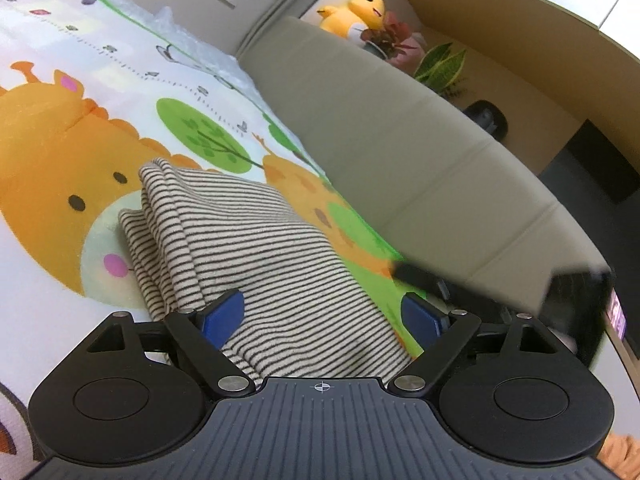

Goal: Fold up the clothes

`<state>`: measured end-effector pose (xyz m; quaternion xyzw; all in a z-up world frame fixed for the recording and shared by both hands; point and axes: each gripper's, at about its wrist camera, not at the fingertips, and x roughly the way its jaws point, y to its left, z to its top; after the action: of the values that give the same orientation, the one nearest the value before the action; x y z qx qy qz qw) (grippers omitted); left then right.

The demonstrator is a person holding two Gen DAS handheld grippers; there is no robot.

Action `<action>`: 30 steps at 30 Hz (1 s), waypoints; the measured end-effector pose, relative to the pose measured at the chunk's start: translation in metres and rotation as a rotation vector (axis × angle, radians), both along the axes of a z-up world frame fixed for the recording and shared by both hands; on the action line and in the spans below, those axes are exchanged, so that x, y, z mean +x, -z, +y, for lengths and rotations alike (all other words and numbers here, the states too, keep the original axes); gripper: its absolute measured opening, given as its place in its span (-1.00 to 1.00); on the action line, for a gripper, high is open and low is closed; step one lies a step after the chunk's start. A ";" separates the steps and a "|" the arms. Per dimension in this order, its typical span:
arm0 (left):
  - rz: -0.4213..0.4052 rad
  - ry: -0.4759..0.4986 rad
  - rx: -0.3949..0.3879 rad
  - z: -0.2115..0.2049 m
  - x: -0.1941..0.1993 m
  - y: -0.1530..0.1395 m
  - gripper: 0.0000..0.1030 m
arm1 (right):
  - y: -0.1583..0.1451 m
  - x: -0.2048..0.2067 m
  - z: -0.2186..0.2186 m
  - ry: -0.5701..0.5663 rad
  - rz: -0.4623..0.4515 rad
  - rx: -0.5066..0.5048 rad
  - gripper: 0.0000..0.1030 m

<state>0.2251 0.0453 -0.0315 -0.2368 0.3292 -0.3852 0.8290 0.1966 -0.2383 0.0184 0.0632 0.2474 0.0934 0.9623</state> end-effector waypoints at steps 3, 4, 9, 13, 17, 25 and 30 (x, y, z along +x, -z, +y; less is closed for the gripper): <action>-0.002 -0.003 0.003 0.004 -0.003 0.001 0.75 | 0.011 0.040 0.016 0.009 0.069 -0.090 1.00; -0.003 -0.005 0.006 0.005 -0.004 0.001 0.75 | 0.019 0.053 0.022 0.015 0.102 -0.123 1.00; -0.008 -0.007 0.022 0.006 -0.004 0.003 0.75 | 0.042 0.081 0.038 0.058 0.177 -0.200 1.00; -0.010 -0.004 0.021 0.006 -0.003 0.004 0.75 | 0.042 0.068 0.030 0.075 0.151 -0.164 1.00; -0.005 -0.007 0.016 0.009 -0.004 0.005 0.75 | 0.022 0.047 0.021 0.062 0.136 -0.105 1.00; -0.012 -0.007 0.024 0.009 -0.006 0.005 0.80 | 0.014 0.023 0.024 0.059 0.173 -0.088 1.00; 0.001 -0.016 0.011 0.009 -0.004 0.006 0.79 | 0.035 0.030 0.025 0.041 0.226 -0.103 1.00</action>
<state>0.2207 0.0540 -0.0375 -0.2349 0.3299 -0.3764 0.8332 0.2263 -0.2131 -0.0167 0.0288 0.3574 0.0533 0.9320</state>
